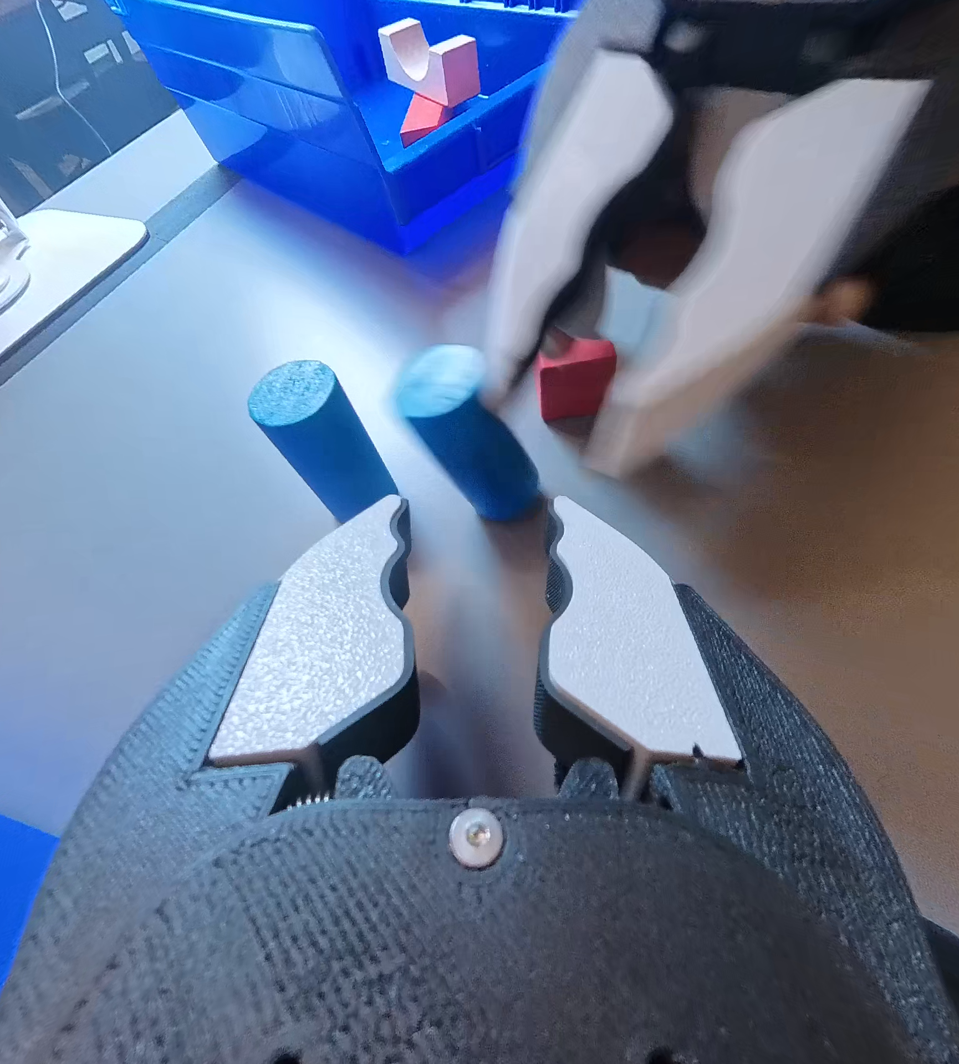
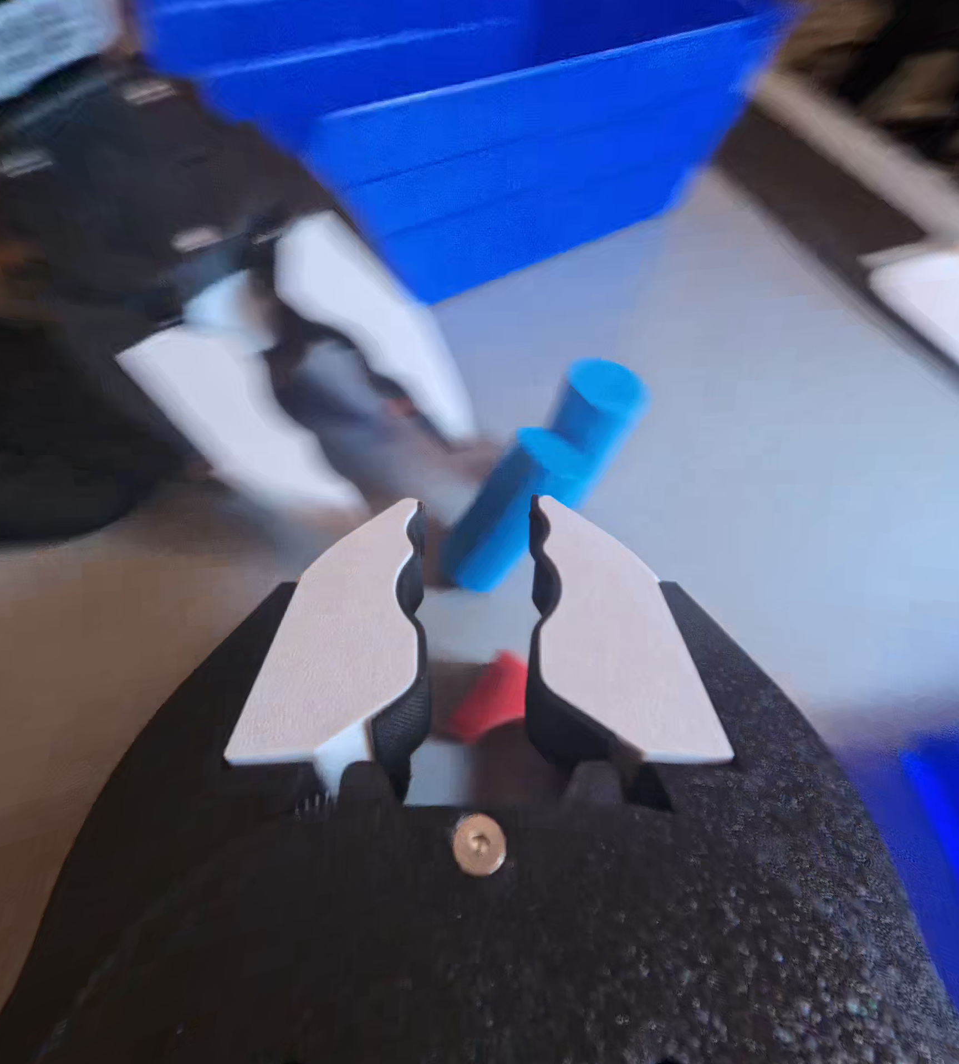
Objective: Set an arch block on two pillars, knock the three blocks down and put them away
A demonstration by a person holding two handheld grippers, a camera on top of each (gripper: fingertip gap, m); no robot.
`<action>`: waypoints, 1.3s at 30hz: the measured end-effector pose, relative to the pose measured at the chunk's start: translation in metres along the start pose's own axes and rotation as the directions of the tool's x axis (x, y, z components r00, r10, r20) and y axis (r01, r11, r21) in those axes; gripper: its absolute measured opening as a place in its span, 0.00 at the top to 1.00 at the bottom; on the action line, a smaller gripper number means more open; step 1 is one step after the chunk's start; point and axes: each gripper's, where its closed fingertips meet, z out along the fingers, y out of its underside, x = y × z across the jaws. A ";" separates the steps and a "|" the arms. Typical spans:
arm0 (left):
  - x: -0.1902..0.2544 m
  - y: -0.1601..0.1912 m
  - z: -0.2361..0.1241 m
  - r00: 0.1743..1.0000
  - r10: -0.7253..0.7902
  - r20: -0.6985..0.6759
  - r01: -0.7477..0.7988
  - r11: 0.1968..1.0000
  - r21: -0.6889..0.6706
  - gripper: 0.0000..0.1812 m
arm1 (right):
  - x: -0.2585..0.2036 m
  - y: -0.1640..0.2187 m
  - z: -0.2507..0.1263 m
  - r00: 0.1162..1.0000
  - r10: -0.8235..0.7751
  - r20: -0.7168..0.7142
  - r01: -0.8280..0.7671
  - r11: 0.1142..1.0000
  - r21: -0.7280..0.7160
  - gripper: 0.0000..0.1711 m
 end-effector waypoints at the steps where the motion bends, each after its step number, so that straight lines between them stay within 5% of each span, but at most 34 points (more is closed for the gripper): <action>1: 0.000 0.000 0.000 1.000 0.003 0.001 -0.003 1.000 -0.002 0.75 | 0.024 -0.004 -0.004 0.992 0.052 -0.118 -0.048 0.998 0.030 0.82; 5: 0.001 0.000 0.000 1.000 0.010 0.001 -0.010 1.000 -0.003 0.75 | 0.067 -0.002 -0.023 0.947 0.251 -0.201 -0.230 0.966 0.119 0.81; 26: -0.001 0.000 -0.001 1.000 0.013 0.007 -0.013 1.000 -0.003 0.75 | 0.098 0.024 -0.044 0.914 0.254 -0.317 -0.246 0.967 0.065 0.71; 39: 0.000 -0.002 -0.001 1.000 0.008 0.000 -0.008 1.000 0.011 0.75 | 0.086 0.047 -0.026 0.941 0.278 -0.192 -0.297 0.952 -0.076 0.56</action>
